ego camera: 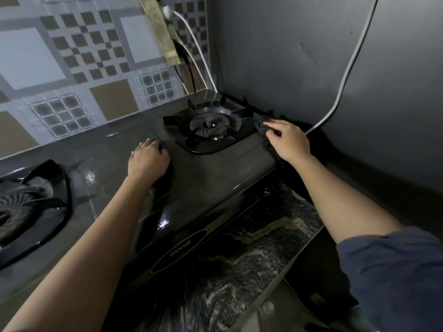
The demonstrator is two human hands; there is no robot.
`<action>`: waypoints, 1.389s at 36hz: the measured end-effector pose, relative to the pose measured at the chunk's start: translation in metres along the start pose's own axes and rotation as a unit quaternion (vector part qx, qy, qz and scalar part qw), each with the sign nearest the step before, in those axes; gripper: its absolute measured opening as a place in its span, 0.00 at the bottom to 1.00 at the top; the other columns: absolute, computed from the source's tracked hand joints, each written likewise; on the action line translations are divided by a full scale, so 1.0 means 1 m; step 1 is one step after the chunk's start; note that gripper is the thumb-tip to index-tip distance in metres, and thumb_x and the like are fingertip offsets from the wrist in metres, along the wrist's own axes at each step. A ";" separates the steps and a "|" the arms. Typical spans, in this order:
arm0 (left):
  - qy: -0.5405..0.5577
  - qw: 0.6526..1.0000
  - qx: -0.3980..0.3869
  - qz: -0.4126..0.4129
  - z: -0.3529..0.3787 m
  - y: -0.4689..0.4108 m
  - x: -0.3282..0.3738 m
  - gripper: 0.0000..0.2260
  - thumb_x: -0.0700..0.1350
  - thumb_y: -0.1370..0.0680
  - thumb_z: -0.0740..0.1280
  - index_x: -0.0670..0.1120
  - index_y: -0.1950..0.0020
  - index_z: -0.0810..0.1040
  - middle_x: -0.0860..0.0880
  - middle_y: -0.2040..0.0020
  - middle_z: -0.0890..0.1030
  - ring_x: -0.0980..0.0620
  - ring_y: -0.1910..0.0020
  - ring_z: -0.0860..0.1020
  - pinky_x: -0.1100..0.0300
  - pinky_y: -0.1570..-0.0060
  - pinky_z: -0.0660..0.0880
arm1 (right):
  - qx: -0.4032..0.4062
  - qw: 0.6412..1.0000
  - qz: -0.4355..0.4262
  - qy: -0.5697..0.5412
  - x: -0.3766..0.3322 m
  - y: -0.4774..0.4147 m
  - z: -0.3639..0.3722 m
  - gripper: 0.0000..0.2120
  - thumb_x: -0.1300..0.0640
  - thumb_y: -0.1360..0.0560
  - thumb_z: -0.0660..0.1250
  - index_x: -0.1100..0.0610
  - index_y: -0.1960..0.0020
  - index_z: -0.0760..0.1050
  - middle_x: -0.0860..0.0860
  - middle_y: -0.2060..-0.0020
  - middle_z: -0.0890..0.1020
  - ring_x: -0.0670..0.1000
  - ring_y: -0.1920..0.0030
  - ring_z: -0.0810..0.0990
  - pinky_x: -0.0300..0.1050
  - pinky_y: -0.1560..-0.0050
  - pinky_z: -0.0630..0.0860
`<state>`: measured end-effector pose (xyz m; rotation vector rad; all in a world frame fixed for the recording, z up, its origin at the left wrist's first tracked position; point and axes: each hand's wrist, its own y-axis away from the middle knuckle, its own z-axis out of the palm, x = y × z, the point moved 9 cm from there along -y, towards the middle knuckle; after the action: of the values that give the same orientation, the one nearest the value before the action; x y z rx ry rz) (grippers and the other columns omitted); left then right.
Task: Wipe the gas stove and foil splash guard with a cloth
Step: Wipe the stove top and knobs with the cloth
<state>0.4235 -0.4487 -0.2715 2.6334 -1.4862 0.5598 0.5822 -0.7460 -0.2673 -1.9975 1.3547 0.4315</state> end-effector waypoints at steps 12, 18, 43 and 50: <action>-0.010 0.998 -0.060 0.022 0.001 0.021 -0.013 0.22 0.52 0.20 0.55 0.47 0.27 0.63 0.46 0.25 0.61 0.42 0.26 0.58 0.44 0.28 0.56 | 0.160 0.971 0.137 -0.116 0.005 0.046 0.004 0.17 0.59 0.23 0.58 0.59 0.35 0.73 0.54 0.32 0.71 0.57 0.27 0.58 0.48 0.27 0.54; -0.013 0.996 -0.085 0.016 -0.003 0.039 -0.022 0.24 0.54 0.20 0.55 0.48 0.25 0.60 0.45 0.23 0.56 0.42 0.24 0.54 0.45 0.27 0.53 | 0.181 0.963 0.138 -0.141 -0.016 0.075 0.011 0.17 0.59 0.22 0.58 0.60 0.35 0.72 0.57 0.31 0.68 0.58 0.26 0.57 0.53 0.27 0.58; -0.046 0.995 -0.054 0.073 -0.024 0.122 -0.027 0.35 0.64 0.25 0.57 0.42 0.26 0.59 0.44 0.24 0.58 0.45 0.25 0.57 0.53 0.26 0.53 | -0.061 0.985 -0.116 0.115 -0.136 0.118 0.065 0.19 0.51 0.22 0.56 0.49 0.32 0.68 0.50 0.31 0.70 0.54 0.32 0.69 0.50 0.35 0.64; -0.065 0.997 -0.027 0.043 -0.029 0.146 -0.025 0.38 0.68 0.27 0.58 0.44 0.26 0.60 0.46 0.24 0.59 0.47 0.25 0.58 0.54 0.26 0.52 | -0.209 0.952 -0.168 0.148 -0.151 0.114 0.087 0.21 0.47 0.20 0.50 0.45 0.27 0.58 0.48 0.25 0.58 0.52 0.26 0.57 0.50 0.29 0.58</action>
<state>0.2818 -0.4993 -0.2705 2.6209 -1.6326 0.3537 0.4258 -0.6083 -0.2780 -2.6778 1.1184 0.2823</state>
